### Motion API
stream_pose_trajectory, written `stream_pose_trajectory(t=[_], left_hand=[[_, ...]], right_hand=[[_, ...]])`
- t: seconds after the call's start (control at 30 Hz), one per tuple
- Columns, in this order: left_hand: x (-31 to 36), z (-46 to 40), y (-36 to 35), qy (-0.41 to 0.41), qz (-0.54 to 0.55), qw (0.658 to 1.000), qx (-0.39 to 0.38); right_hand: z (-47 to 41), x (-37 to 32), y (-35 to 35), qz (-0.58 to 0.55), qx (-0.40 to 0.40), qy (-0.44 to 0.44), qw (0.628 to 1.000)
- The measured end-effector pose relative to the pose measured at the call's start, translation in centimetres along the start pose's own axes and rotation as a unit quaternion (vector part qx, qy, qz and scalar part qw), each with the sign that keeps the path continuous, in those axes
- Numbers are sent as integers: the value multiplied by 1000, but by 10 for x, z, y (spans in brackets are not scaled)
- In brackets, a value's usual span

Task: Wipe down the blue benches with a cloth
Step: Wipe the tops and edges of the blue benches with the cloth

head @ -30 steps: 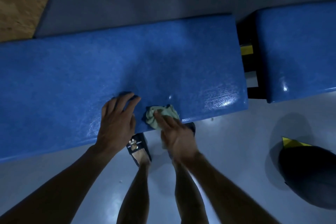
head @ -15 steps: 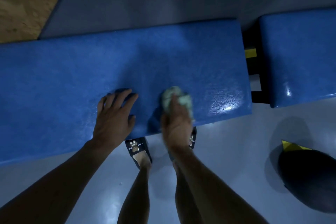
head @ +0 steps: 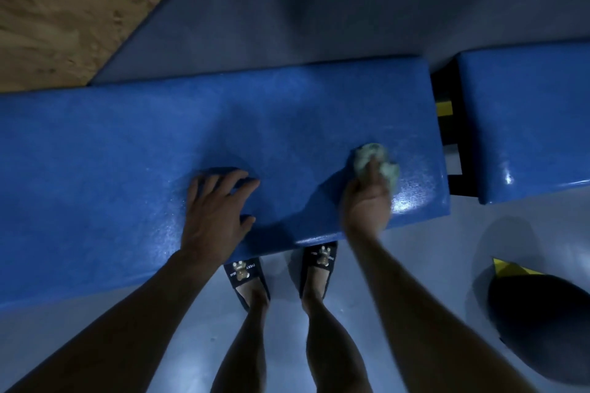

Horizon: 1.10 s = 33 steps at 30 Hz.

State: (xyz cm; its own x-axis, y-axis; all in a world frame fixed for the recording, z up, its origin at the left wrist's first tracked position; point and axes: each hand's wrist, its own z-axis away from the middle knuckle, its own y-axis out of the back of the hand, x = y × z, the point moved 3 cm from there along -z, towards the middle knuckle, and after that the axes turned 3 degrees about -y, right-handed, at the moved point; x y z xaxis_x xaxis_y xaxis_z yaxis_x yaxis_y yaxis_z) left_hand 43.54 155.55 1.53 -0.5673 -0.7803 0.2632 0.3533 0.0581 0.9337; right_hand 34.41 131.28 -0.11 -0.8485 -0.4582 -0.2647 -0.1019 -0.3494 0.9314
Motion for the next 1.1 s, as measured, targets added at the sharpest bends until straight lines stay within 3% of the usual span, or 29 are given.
stream_pose_trajectory(t=[0.1, 0.17, 0.23, 0.3, 0.4, 0.53, 0.57, 0.63, 0.73, 0.83, 0.9, 1.0, 1.1], left_hand=[[-1, -1, 0, -3, 1, 1000, 1], [-3, -4, 0, -12, 5, 1000, 5], [-5, -6, -1, -21, 10, 1000, 10], [-7, -6, -2, -25, 20, 999, 14], [-5, -4, -3, -25, 34, 999, 33], [-5, -4, 0, -31, 34, 998, 36], [-5, -5, 2, -35, 35, 998, 35], [-4, -9, 9, -45, 34, 998, 35], [-4, -16, 20, -40, 17, 998, 49], [-9, -28, 26, -21, -35, 999, 31], [-13, -36, 27, -15, -45, 999, 6], [-13, -41, 27, -7, -52, 999, -6], [-13, -42, 26, 7, -48, 999, -2]], right_hand=[[59, -54, -29, 18, -86, 203, 975], [64, -66, -22, 52, -134, 354, 924], [34, -54, -7, 98, -132, 446, 880], [-18, -26, 9, 130, -101, 391, 906], [-86, 19, 43, 91, -35, 146, 985], [-73, 5, 24, 63, 12, 6, 998], [-58, -7, 12, 57, 5, 8, 998], [-22, -38, -13, 66, -52, 130, 988], [18, -72, -25, 95, -142, 398, 901], [-8, -68, -7, 123, -145, 497, 847], [-47, -49, 9, 139, -113, 469, 865], [-113, -15, 38, 122, -50, 259, 957], [-126, -10, 35, 74, -4, 67, 995]])
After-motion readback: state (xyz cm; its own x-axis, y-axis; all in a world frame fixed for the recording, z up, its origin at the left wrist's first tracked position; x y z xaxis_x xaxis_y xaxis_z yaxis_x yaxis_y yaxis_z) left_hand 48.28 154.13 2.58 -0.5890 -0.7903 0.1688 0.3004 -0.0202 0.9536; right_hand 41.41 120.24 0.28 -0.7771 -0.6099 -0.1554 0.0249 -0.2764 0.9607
